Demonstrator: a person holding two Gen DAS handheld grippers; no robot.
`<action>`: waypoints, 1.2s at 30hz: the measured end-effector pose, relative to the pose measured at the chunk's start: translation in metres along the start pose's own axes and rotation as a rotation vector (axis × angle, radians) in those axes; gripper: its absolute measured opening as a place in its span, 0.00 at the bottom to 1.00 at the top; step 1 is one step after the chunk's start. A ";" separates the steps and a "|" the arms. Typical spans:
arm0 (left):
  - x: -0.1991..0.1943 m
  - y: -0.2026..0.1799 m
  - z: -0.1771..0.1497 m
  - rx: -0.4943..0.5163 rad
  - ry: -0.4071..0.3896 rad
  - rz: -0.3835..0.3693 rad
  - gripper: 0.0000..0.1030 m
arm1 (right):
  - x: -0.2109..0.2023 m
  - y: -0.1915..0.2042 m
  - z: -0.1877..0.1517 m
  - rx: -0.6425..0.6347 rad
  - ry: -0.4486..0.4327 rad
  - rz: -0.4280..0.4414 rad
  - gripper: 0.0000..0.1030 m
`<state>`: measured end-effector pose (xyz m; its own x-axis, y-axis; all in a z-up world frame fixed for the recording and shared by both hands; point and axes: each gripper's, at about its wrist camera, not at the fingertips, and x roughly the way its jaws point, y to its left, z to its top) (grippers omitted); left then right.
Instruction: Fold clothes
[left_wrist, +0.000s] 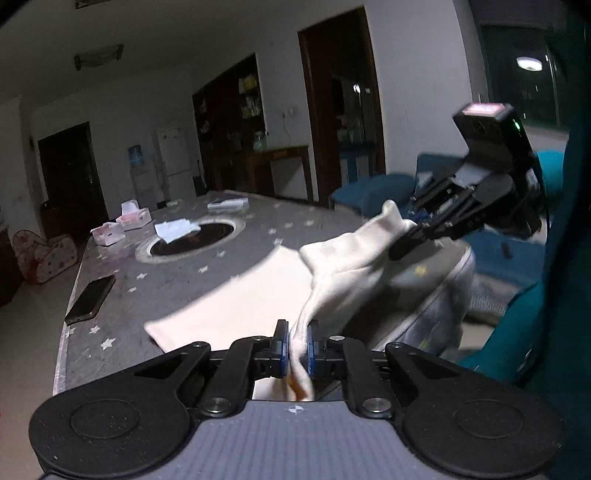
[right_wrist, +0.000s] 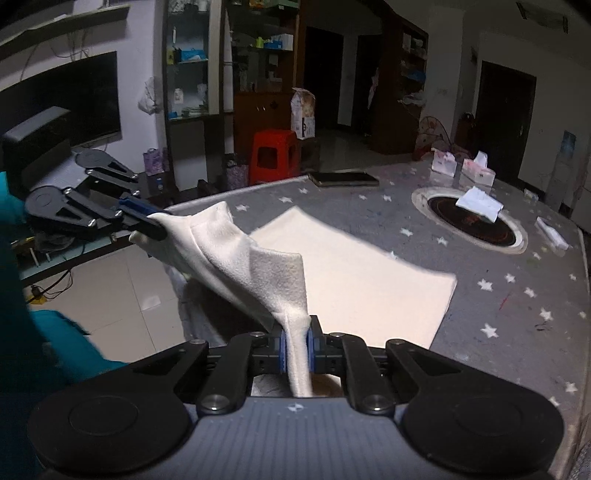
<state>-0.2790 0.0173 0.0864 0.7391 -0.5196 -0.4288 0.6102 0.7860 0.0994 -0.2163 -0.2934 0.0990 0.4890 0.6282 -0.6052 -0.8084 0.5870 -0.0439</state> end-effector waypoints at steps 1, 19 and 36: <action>0.001 0.002 0.004 -0.010 -0.007 0.001 0.10 | -0.003 0.000 0.003 -0.007 -0.003 -0.005 0.09; 0.139 0.106 0.021 -0.067 0.127 0.168 0.10 | 0.132 -0.102 0.059 0.020 0.047 -0.084 0.09; 0.157 0.104 0.019 -0.328 0.147 0.287 0.17 | 0.146 -0.136 0.038 0.280 -0.058 -0.157 0.29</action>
<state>-0.0944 0.0112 0.0467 0.8024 -0.2304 -0.5506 0.2464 0.9681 -0.0460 -0.0226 -0.2618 0.0471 0.6246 0.5423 -0.5619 -0.6044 0.7913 0.0919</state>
